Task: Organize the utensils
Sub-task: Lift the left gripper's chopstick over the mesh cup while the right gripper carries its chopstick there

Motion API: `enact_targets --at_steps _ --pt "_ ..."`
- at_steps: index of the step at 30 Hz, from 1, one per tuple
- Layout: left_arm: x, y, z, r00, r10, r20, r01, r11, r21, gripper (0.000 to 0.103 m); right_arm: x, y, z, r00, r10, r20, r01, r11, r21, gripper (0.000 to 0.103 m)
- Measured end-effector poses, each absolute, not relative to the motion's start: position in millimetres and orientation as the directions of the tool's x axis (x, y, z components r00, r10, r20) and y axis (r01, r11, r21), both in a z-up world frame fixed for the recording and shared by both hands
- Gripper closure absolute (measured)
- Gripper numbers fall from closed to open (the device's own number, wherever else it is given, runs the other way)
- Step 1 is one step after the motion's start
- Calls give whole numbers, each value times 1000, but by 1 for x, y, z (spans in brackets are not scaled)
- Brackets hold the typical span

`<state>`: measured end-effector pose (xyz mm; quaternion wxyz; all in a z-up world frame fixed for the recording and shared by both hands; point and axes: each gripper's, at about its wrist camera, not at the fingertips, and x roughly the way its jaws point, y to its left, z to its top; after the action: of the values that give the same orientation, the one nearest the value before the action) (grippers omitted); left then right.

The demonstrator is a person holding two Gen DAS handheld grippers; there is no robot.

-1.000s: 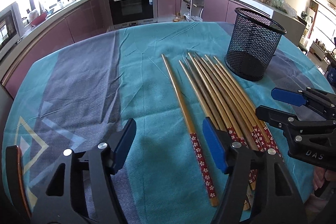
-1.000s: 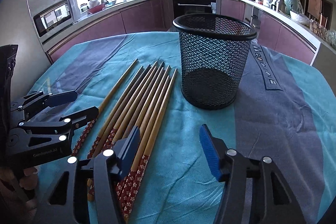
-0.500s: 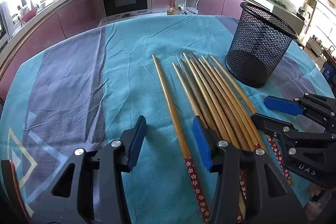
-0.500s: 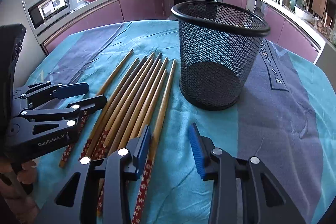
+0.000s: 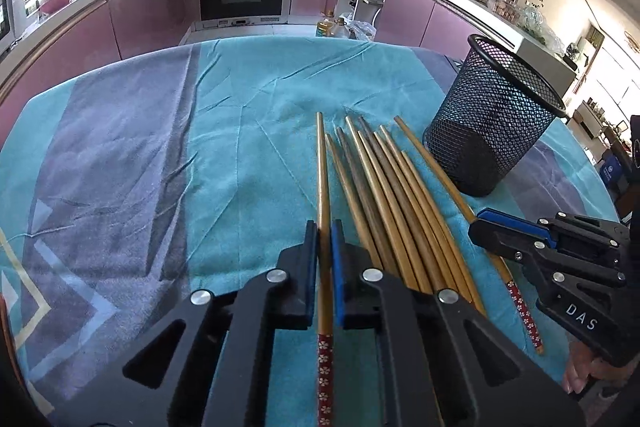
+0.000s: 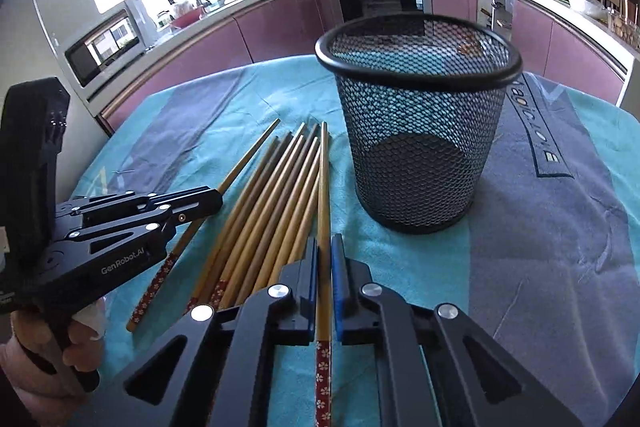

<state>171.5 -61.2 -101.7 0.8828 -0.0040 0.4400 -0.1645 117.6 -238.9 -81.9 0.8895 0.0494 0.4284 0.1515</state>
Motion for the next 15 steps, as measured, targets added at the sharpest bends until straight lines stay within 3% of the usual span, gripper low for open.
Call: enact_targets --at_steps 15 --pt "139 -35 -5 621 -514 -592 429 855 -293 95 83 -269 0 734 437 -519 -334 899 285 97"
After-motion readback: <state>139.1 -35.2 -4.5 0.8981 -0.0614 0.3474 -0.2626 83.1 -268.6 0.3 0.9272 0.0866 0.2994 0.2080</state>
